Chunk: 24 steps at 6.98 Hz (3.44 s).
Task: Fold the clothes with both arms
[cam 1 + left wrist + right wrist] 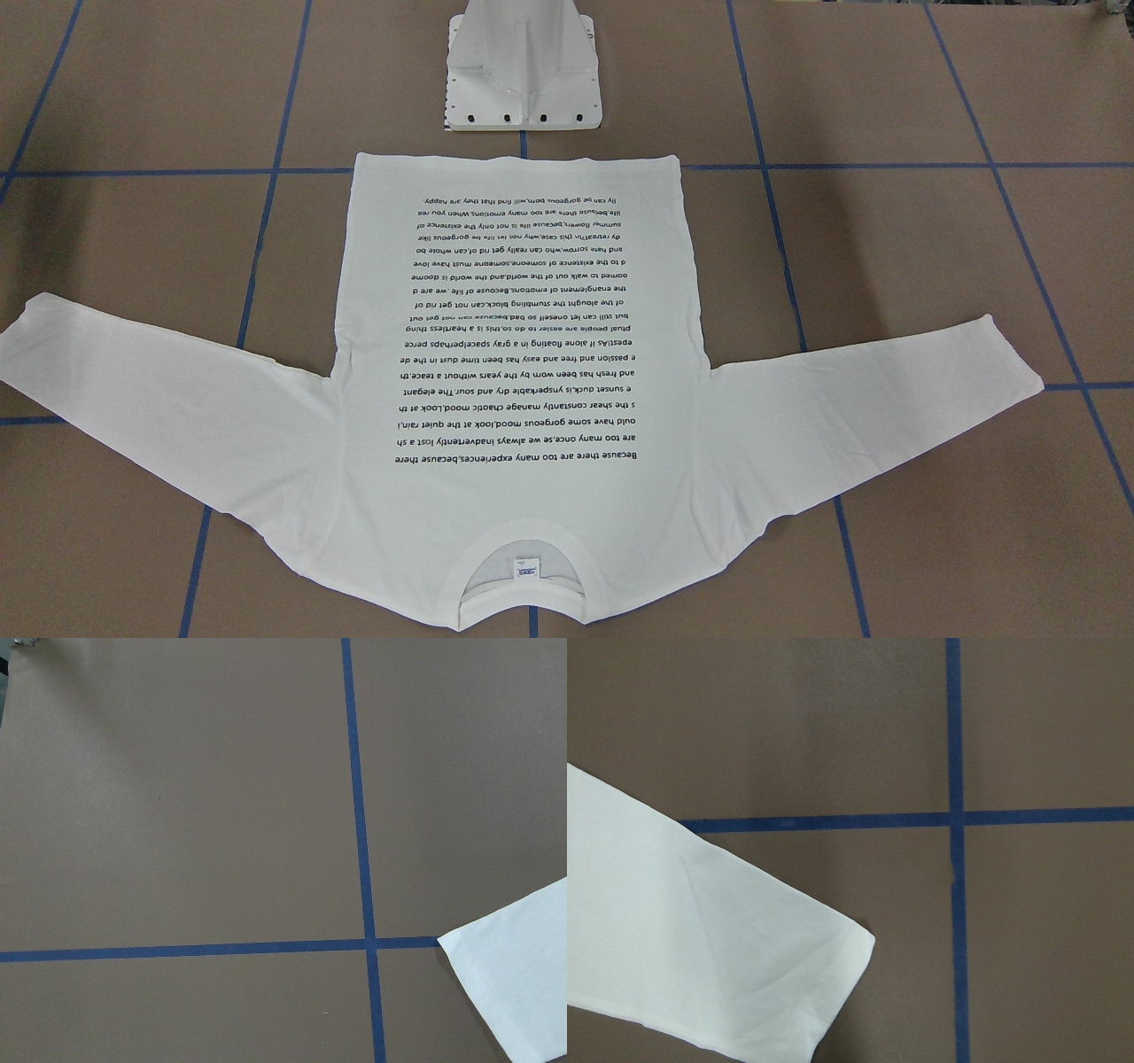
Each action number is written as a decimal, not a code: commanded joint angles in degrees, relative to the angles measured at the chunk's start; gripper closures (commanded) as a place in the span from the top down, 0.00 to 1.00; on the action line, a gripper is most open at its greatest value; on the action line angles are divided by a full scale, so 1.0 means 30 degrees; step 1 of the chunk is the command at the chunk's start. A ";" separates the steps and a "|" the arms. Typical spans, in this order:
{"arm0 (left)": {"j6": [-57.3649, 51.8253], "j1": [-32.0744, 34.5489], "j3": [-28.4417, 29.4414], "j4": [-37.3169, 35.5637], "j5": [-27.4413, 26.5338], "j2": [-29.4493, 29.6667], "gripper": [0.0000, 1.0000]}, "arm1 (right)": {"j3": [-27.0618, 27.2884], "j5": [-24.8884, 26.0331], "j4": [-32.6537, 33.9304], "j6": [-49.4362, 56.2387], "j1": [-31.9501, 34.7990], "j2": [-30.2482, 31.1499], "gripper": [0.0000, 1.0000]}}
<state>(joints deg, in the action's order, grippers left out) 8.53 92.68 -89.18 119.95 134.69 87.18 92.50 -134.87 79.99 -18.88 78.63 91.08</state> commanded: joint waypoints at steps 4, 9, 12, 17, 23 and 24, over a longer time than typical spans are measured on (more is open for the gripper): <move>0.0028 -0.0043 0.0018 0.0300 0.0749 -0.0055 1.00 | -0.3403 0.0568 -1.1409 -0.8223 -0.4085 0.1395 1.00; 0.0058 -0.0043 -0.0070 0.0300 0.0749 -0.0026 1.00 | -0.3470 0.2009 -1.2338 -1.1724 -0.5381 0.1631 0.02; 0.0058 -0.0043 -0.0157 0.0300 0.0778 -0.0026 1.00 | -0.2830 0.1745 -1.2949 -1.1752 -0.5352 0.2330 0.00; 0.0029 -0.0043 -0.0362 0.0300 0.1243 -0.0026 1.00 | -0.0859 0.1247 -1.2660 -1.5427 -0.5729 -0.0230 0.00; 0.1640 -0.0043 -0.0422 0.1345 0.2413 0.0180 1.00 | -0.1006 0.2498 -0.5230 -2.3993 -0.7834 -1.1329 0.00; 0.1698 -0.0043 -0.0334 0.2080 0.2419 0.0034 1.00 | -0.1095 0.4797 -0.3885 -2.5304 -0.9176 -1.3028 0.00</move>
<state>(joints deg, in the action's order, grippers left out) 13.18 92.56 -90.41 123.61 141.38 87.54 89.55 -126.50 63.50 -90.80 54.94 58.24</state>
